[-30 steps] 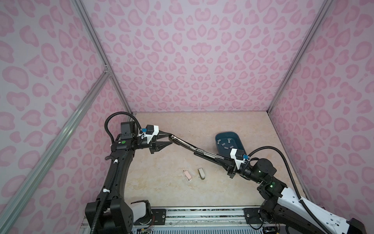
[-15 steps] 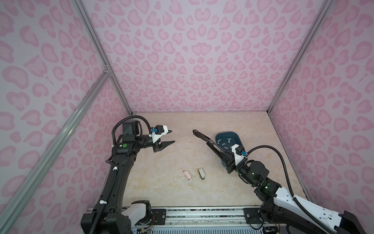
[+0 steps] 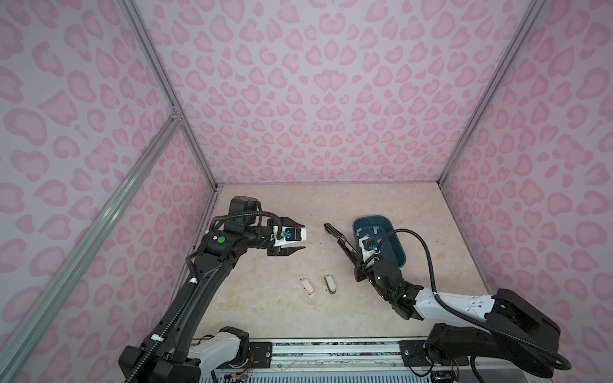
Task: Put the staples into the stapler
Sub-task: 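Hold the opened stapler base with the right gripper while the left gripper nears the tray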
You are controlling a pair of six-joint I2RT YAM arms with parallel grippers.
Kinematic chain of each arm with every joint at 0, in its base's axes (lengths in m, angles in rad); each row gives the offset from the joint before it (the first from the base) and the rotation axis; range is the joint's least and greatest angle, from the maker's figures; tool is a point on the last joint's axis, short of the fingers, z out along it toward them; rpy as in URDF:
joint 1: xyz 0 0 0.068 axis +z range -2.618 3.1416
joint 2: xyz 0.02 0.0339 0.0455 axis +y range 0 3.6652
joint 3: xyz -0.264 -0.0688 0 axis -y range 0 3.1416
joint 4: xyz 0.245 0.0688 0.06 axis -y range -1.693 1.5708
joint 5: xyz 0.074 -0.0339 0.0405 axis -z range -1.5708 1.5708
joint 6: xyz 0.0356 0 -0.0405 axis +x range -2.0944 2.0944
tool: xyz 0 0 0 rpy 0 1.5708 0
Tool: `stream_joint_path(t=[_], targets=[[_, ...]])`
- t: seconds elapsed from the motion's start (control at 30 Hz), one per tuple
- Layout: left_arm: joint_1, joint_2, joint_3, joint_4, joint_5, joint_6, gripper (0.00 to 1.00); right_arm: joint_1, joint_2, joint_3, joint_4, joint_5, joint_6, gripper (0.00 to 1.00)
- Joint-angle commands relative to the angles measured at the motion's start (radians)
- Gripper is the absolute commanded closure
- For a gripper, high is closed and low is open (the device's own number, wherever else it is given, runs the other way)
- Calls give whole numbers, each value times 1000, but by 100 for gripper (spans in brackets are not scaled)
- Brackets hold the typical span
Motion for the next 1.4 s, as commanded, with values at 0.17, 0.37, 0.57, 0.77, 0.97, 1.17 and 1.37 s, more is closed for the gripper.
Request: stream_joint_path(t=[0.17, 0.37, 0.57, 0.77, 0.97, 1.17, 1.37], targets=[[-110, 73, 24, -65, -66, 137, 42, 20, 115, 2, 168, 90, 67, 100], [-118, 128, 60, -39, 17, 151, 42, 37, 112, -88, 267, 162, 120, 100], [-136, 127, 95, -36, 105, 164, 42, 63, 154, -97, 311, 218, 93, 100], [-186, 92, 66, -35, 17, 193, 42, 73, 258, -95, 379, 213, 114, 100], [-212, 82, 46, -32, -43, 227, 41, 82, 278, -67, 306, 300, 120, 100], [-237, 137, 49, -35, -74, 259, 42, 81, 307, -26, 258, 289, 136, 92], [-272, 205, 49, -42, -84, 285, 44, 75, 271, -30, 228, 314, 152, 84]])
